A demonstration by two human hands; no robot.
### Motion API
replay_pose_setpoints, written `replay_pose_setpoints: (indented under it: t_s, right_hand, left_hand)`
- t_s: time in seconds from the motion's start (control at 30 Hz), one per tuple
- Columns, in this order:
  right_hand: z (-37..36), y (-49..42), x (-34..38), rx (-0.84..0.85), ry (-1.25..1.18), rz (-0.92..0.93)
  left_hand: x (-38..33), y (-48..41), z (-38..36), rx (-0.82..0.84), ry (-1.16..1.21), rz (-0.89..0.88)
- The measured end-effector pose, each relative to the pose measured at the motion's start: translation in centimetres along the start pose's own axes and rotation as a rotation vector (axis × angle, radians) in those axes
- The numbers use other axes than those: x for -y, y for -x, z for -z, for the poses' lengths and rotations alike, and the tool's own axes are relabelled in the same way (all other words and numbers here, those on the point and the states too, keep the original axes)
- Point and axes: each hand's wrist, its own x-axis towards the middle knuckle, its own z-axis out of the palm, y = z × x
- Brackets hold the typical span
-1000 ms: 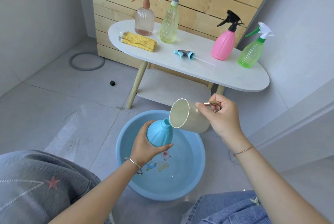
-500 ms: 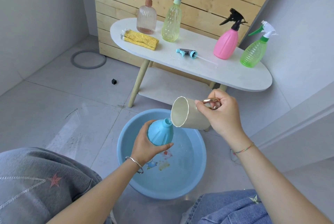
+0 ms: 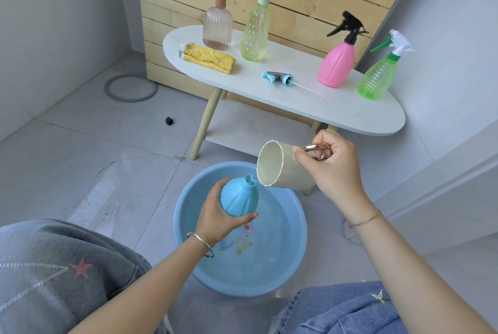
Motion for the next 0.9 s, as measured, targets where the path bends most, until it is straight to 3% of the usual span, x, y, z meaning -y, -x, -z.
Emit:
replay_pose_setpoints:
  t_s: [0.27,0.43,0.9]
  right_hand:
    - [0.6,-0.1,-2.4,-0.061,-0.114,-0.204]
    - [0.7,0.1,-3.0,0.032,0.089,-0.032]
    - [0.4,0.6,-5.4,0.193,0.364,0.333]
  left_hand:
    - [-1.0,-0.1,0.1,-0.003,0.054,0.013]
    - [-1.4,-0.7,0.4,-0.018,0.067,0.013]
    - [-4.0,-0.9,2.0,0.012,0.038,0.002]
